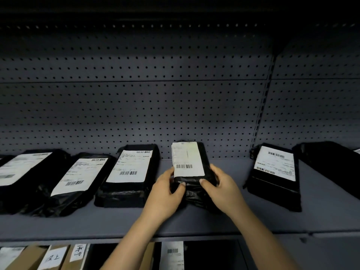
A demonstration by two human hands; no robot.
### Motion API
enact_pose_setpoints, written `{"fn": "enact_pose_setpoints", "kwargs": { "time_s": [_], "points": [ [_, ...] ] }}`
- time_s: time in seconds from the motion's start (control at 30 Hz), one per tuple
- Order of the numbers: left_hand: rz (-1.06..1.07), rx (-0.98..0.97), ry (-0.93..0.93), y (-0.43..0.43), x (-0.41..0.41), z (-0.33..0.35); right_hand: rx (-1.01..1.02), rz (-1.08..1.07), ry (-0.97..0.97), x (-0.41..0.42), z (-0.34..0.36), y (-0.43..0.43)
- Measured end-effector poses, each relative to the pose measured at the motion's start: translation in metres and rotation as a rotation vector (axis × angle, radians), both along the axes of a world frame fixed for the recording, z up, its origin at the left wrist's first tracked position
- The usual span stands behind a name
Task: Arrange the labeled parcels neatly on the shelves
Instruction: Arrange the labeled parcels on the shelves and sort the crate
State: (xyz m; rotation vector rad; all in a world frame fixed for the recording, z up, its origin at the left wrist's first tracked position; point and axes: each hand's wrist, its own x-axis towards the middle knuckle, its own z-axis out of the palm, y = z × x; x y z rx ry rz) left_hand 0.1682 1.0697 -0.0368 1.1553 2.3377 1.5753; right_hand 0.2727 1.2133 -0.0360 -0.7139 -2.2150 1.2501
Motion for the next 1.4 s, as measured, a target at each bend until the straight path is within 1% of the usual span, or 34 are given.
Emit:
{"fn": "enact_pose_setpoints", "kwargs": {
  "time_s": [0.1, 0.27, 0.4, 0.5, 0.6, 0.7, 0.8, 0.9, 0.97, 1.03, 1.2, 1.4],
  "points": [
    [0.055, -0.089, 0.047, 0.0, 0.001, -0.006, 0.023, 0.008, -0.058, -0.003, -0.007, -0.003],
    [0.085, -0.203, 0.095, -0.001, 0.0, -0.011, 0.069, 0.024, -0.128, -0.009, -0.017, -0.011],
    [0.078, -0.224, 0.12, -0.003, 0.003, -0.01, 0.101, 0.003, -0.143, -0.009, -0.016, -0.017],
    [0.032, -0.23, 0.136, -0.008, 0.0, -0.005, 0.232, -0.03, -0.113, -0.001, -0.011, -0.018],
    [-0.022, -0.205, 0.282, -0.016, -0.003, 0.002, 0.417, -0.055, -0.034, 0.011, -0.005, -0.018],
    [-0.053, -0.179, 0.52, -0.02, -0.003, 0.012, 0.575, -0.106, 0.025, 0.024, 0.002, -0.016],
    [-0.05, -0.145, 0.732, -0.017, 0.002, 0.028, 0.674, -0.172, 0.048, 0.039, 0.014, -0.017],
    [-0.08, -0.1, 0.847, -0.006, 0.008, 0.04, 0.701, -0.256, 0.002, 0.058, 0.023, -0.017],
    [-0.135, -0.054, 0.87, 0.004, 0.013, 0.041, 0.703, -0.31, -0.03, 0.072, 0.027, -0.015],
    [-0.194, -0.023, 0.856, 0.017, 0.018, 0.038, 0.698, -0.36, -0.078, 0.087, 0.028, -0.013],
    [-0.319, -0.029, 0.814, 0.044, 0.036, 0.023, 0.66, -0.478, -0.183, 0.122, 0.027, -0.006],
    [-0.332, -0.037, 0.779, 0.069, 0.056, 0.015, 0.613, -0.533, -0.188, 0.146, 0.022, 0.014]
  ]
}}
